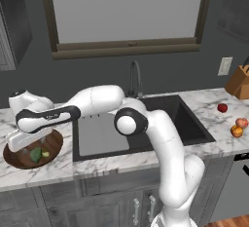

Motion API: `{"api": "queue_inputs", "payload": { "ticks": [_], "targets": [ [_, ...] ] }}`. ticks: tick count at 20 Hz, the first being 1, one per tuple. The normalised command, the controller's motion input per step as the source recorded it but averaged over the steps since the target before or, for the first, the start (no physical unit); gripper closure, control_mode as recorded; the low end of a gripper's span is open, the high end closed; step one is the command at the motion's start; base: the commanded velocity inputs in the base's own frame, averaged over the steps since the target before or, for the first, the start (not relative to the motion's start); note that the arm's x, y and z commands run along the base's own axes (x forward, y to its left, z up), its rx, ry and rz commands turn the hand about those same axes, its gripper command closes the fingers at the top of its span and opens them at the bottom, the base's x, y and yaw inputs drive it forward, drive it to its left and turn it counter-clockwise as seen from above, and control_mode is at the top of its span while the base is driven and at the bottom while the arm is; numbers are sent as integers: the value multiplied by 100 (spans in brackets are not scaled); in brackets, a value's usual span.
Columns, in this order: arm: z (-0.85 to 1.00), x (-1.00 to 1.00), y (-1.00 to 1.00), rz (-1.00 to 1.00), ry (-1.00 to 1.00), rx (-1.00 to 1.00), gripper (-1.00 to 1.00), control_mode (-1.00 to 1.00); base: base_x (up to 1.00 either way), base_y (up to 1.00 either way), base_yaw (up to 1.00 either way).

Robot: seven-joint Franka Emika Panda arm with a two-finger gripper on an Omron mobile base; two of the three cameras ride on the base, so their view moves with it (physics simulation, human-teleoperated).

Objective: There is a mixed pile of frozen fruits and vegetables on the counter. Locate all the frozen vegetables and place the items in a bowl on the counter. Take all the frozen fruits and defrost them in a running sink.

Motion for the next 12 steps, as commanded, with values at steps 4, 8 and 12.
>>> {"api": "queue_inputs", "payload": {
  "ticks": [4,8,12],
  "targets": [
    [4,-3,-27,-2,-3,2,-100,-100,0,0,0],
    [17,0,-34,-2,0,4,-100,-100,0,0,0],
    [32,-2,-29,0,-5,3,-100,-100,0,0,0]
  ]
}}
